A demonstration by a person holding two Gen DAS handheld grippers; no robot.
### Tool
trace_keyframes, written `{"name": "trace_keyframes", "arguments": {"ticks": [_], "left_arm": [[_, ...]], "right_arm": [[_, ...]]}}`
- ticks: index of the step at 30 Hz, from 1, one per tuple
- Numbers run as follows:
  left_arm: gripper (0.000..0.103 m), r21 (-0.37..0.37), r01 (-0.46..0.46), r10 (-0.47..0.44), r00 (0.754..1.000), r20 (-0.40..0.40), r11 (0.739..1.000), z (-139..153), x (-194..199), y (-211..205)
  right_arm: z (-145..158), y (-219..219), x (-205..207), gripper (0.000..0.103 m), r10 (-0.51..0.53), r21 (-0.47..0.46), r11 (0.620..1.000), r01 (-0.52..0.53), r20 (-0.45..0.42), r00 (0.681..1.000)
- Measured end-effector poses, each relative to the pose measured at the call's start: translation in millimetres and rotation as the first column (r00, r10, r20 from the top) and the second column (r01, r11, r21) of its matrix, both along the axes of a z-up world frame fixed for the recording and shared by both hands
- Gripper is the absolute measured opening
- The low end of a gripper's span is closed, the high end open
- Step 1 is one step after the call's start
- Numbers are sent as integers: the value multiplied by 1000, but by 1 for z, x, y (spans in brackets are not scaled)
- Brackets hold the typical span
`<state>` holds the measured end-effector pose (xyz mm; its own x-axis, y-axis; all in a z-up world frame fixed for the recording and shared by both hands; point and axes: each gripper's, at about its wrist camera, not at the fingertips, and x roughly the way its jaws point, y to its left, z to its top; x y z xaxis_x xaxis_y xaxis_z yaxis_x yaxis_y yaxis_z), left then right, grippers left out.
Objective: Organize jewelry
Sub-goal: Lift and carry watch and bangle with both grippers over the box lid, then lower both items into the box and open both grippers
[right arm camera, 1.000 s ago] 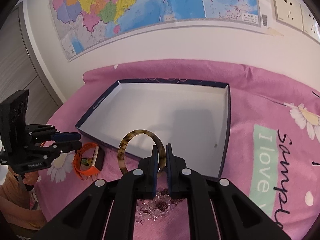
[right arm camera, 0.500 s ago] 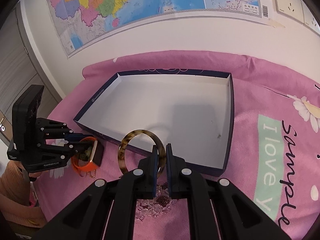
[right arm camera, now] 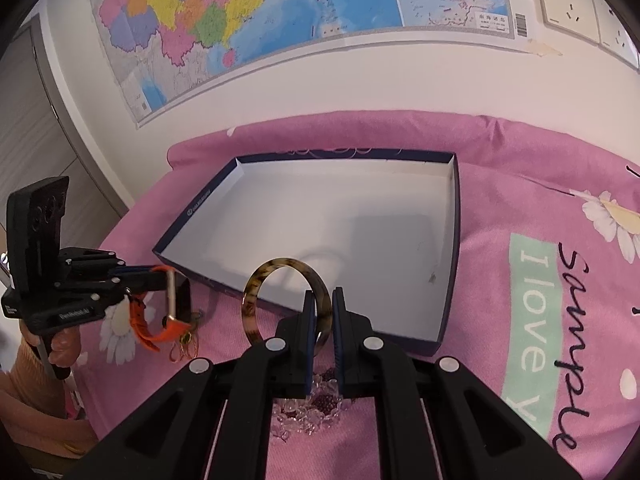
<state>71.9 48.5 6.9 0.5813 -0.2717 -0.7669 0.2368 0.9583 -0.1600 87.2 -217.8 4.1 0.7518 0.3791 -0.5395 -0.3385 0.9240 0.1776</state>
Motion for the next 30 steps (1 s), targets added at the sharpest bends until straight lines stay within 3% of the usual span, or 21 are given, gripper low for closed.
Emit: {"name": "trace_keyframes", "arguments": {"ticks": [6,10,21,30], "left_arm": [[7,-70,-98,100,995,25,993,19,25,14],[8,-113,-161,162,987,0,980,18,57,19],[8,-101,-244,239,969,-55,964,7,126,16],[9,-114,-316,303,946,-119,942,-12,161,20]], "right_arm": [[16,-1,18,7,3,-2,1000,-3,22,1000],[26,0,43,7,-3,-5,1000,3,27,1000],[25,9,122,7,-53,-47,998,51,-40,998],[15,7,159,7,-72,-37,997,68,-122,990]]}}
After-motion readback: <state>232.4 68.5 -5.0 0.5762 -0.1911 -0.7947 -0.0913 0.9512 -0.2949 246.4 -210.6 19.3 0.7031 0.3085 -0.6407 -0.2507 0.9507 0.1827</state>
